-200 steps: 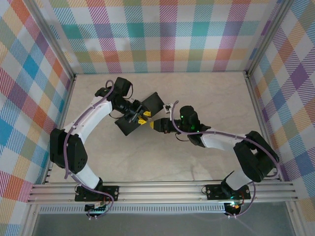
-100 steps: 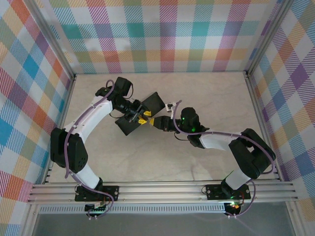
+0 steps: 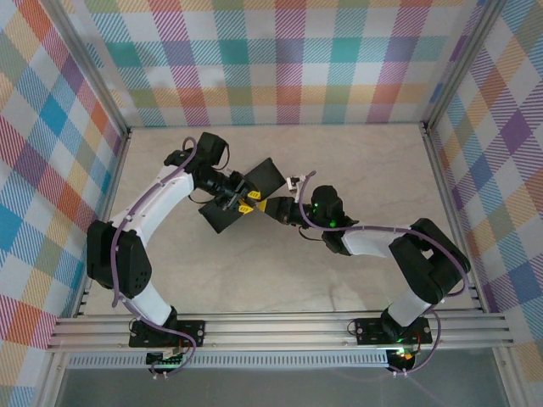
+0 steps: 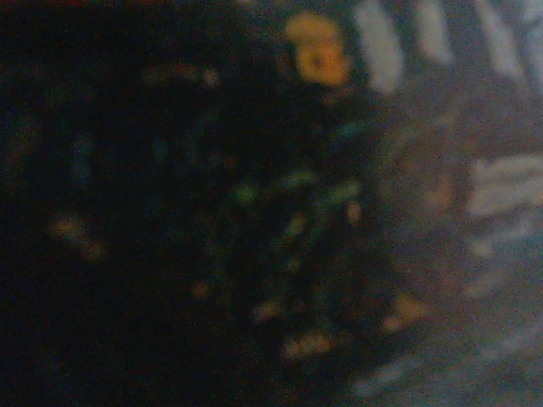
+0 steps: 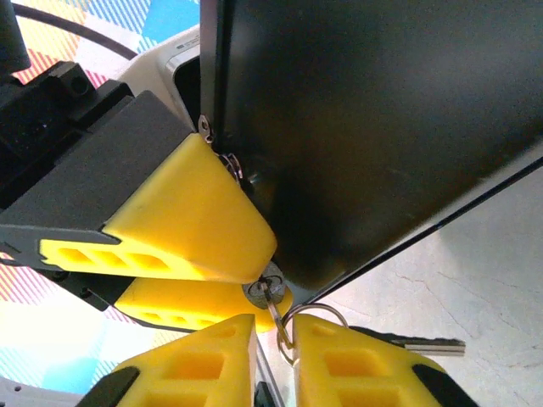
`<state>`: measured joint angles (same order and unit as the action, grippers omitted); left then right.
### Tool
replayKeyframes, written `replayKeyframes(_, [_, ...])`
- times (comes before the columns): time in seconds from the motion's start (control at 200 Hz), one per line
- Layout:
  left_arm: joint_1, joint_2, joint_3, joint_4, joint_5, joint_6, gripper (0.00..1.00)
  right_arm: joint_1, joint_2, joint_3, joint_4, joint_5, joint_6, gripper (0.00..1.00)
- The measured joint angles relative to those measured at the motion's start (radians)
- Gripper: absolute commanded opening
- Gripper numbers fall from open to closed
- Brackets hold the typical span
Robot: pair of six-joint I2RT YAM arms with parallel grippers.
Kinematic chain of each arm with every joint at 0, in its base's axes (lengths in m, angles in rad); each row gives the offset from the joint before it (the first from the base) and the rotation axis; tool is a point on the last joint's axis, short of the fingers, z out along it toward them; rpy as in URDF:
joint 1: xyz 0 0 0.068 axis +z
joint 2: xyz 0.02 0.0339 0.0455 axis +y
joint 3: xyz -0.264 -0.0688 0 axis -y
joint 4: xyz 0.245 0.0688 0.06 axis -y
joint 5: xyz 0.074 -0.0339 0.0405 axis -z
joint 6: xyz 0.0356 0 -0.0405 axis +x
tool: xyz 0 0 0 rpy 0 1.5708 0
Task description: Unlock a padlock with a key
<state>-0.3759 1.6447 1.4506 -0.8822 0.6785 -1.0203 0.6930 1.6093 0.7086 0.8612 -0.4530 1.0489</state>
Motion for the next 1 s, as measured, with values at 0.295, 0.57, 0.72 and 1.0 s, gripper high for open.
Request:
replayKeyframes(0.295, [0.002, 0.0, 0.0, 0.002, 0.003, 0.0, 0.0, -0.001, 0.0, 0.002, -0.011, 0.002, 0.095, 0.06])
replayKeyframes(0.57, [0.02, 0.0, 0.002, 0.027, -0.009, 0.018, 0.0, 0.012, 0.084, 0.002, 0.158, 0.058, 0.483, 0.0])
replayKeyframes(0.72, [0.032, 0.0, 0.002, 0.043, -0.028, 0.039, 0.0, 0.038, 0.143, 0.002, 0.268, 0.138, 0.678, 0.0])
replayKeyframes(1.0, [0.045, 0.0, 0.006, 0.016, -0.072, 0.118, 0.0, 0.111, 0.212, 0.002, 0.38, 0.296, 0.897, 0.0])
